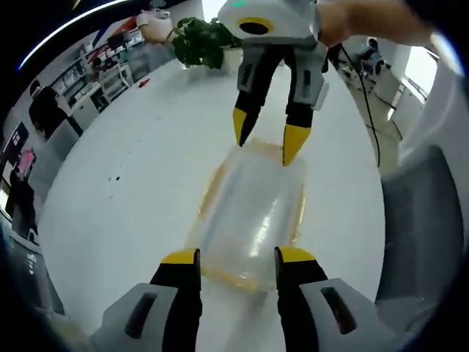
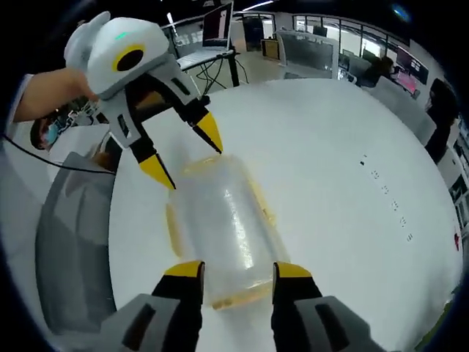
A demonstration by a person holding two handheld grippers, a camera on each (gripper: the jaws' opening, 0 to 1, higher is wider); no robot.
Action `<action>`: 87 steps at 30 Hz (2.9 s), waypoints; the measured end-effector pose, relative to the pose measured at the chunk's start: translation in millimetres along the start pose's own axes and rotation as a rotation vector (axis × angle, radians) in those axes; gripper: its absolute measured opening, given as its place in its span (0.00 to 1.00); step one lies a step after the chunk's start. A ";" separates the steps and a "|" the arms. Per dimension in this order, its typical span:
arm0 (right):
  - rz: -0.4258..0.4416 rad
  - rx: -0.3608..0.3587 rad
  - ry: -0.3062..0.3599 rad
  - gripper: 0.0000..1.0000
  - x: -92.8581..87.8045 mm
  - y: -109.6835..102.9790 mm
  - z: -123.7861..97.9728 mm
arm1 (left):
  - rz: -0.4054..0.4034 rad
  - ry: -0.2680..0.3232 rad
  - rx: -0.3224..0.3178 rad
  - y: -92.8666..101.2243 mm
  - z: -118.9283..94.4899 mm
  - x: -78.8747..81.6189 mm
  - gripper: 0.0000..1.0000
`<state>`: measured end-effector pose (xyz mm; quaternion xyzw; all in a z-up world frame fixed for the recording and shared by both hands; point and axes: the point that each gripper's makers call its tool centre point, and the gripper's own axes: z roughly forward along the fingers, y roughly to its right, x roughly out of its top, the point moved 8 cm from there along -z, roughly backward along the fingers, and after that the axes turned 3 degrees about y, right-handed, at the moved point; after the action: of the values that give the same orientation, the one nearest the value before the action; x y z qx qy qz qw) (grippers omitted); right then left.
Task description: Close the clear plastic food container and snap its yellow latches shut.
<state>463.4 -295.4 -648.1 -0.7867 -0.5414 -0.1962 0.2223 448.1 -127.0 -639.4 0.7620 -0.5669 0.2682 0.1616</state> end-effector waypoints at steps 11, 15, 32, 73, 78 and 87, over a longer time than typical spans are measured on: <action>-0.069 0.038 0.032 0.31 9.8 -3.0 7.1 | 0.046 0.026 -0.023 1.9 7.8 16.3 0.37; -0.093 0.050 0.050 0.30 13.4 -4.2 9.5 | 0.073 0.028 -0.038 5.0 11.4 19.4 0.37; -0.118 0.076 0.103 0.30 21.0 -6.6 20.8 | 0.097 0.023 -0.050 11.0 27.3 26.8 0.36; -0.128 0.099 0.068 0.38 32.4 22.0 36.9 | 0.184 0.012 -0.039 45.1 34.2 11.6 0.47; -0.118 0.123 0.056 0.40 32.6 22.6 40.0 | 0.254 -0.017 -0.012 45.0 35.6 11.4 0.48; -0.094 0.170 0.041 0.39 33.2 25.9 43.4 | 0.327 -0.045 0.036 46.5 40.6 12.3 0.45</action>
<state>501.9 -253.7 -669.2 -0.7347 -0.5876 -0.1758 0.2899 415.6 -173.1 -667.4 0.6682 -0.6819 0.2839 0.0894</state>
